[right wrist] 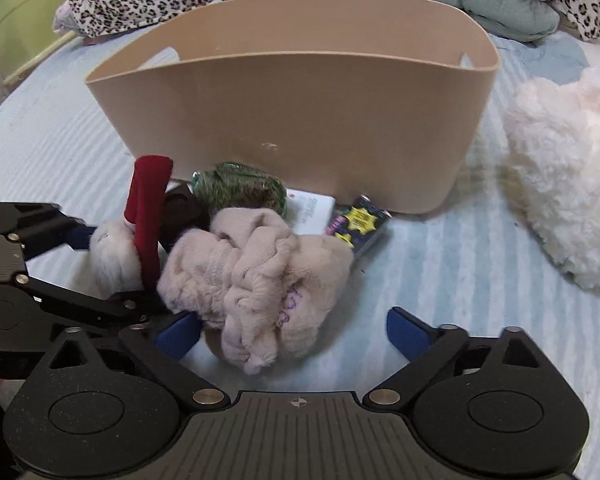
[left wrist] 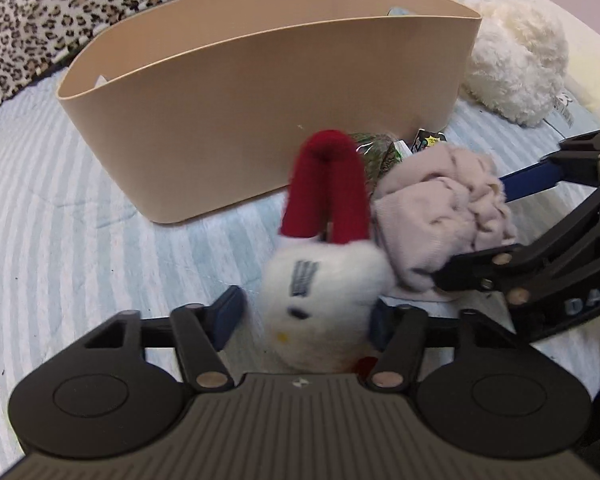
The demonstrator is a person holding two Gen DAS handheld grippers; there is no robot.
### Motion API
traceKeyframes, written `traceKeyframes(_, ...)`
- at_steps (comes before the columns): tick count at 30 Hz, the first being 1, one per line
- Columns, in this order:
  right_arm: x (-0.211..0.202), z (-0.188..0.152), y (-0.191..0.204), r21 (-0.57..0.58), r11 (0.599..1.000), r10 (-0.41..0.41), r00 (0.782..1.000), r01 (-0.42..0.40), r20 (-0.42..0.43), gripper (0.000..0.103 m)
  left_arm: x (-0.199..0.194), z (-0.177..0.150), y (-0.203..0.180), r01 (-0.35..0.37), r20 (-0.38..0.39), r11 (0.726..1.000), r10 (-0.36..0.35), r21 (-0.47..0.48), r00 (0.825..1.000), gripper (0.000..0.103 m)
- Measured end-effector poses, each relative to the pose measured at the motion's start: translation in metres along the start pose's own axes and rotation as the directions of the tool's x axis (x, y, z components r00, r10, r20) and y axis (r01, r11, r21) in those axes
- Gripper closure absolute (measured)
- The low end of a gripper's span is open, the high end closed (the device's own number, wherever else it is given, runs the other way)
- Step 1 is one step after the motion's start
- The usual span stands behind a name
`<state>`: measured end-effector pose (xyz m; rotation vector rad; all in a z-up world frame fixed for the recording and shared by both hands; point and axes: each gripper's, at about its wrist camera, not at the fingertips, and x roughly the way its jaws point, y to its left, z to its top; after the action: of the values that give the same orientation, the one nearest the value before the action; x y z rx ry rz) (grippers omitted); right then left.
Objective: Organize objects
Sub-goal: 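Grasp the pink cloth with right tool while left tool grasps Hello Kitty plush, then lift both items over the basket and release them inside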
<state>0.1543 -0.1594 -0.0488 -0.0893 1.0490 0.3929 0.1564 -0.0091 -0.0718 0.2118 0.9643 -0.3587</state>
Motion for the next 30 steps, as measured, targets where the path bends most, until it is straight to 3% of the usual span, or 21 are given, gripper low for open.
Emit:
traceKeyframes(2, 0.001, 0.001, 0.003, -0.014, 1.0, 0.015, 1.0, -0.015, 0.002, 0.039, -0.002, 0.001, 0.001, 0.016, -0.015, 1.0, -0.016, 0.003, 1.0, 0.058)
traceKeyframes(3, 0.001, 0.001, 0.005, -0.015, 1.0, 0.025, 1.0, -0.025, -0.002, 0.047, -0.003, 0.002, 0.0, 0.015, -0.024, 1.0, -0.015, 0.006, 1.0, 0.058)
traceKeyframes(8, -0.007, 0.0, 0.004, 0.006, 1.0, 0.026, 1.0, -0.026, 0.004, 0.059, -0.012, 0.0, 0.0, -0.019, -0.049, 0.999, 0.021, 0.027, 0.999, 0.06)
traceKeyframes(16, -0.037, -0.005, -0.012, 0.045, 0.999, 0.0, 0.997, -0.003, 0.083, 0.062, -0.035, -0.003, 0.023, -0.069, -0.036, 0.997, 0.067, -0.04, 0.997, 0.061)
traceKeyframes(21, -0.053, -0.003, -0.02, 0.066, 0.998, -0.005, 0.989, -0.004, 0.15, 0.062, -0.061, 0.001, 0.029, -0.086, 0.025, 0.994, 0.088, -0.069, 0.996, 0.061)
traceKeyframes(30, -0.101, 0.006, -0.035, 0.119, 0.993, -0.033, 0.942, -0.007, 0.334, 0.062, -0.104, 0.023, 0.021, -0.123, 0.178, 0.99, 0.134, -0.071, 0.975, 0.061)
